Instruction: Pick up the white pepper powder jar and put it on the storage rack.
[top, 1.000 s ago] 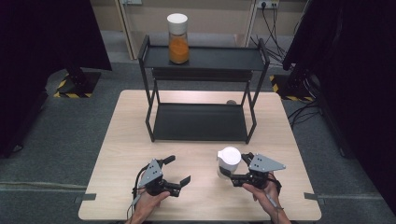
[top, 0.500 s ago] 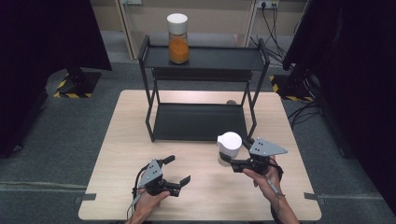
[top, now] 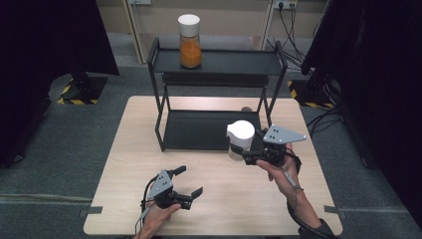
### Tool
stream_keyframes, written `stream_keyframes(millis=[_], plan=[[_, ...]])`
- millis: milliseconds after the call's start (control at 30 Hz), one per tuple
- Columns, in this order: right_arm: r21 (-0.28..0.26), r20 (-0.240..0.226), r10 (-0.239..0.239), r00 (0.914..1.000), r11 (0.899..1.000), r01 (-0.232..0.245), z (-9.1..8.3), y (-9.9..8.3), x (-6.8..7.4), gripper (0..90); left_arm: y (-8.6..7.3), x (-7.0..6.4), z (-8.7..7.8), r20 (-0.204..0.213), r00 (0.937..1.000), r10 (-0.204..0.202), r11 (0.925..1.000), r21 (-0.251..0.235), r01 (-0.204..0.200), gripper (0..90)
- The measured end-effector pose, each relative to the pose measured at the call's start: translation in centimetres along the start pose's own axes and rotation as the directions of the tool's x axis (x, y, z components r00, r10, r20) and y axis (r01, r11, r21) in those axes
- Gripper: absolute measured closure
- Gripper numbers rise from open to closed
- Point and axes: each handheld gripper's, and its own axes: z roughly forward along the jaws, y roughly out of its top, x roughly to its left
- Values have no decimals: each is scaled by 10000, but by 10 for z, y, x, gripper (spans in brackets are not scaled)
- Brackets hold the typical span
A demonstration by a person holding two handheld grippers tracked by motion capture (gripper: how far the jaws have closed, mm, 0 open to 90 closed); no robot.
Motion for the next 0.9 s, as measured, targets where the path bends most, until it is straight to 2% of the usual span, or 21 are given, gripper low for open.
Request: stream_keyframes(millis=[300, 500, 667, 900], plan=[[-198, -54, 142, 9999, 9997, -143, 10, 42, -15, 309, 0, 1, -1, -7, 10000, 15, 10000, 0, -15, 11], [-78, 67, 66, 10000, 9999, -66, 17, 70, -19, 309, 0, 1, -1, -2, 10000, 2, 10000, 6, -2, 11], [-121, 78, 281, 9996, 9995, -280, 23, 88, -25, 308, 0, 1, -1, 13, 10000, -13, 10000, 30, 13, 11], [-285, 328, 232, 9992, 9993, -222, 27, 111, -29, 308, 0, 1, -1, 27, 10000, -22, 10000, 21, 22, 11]])
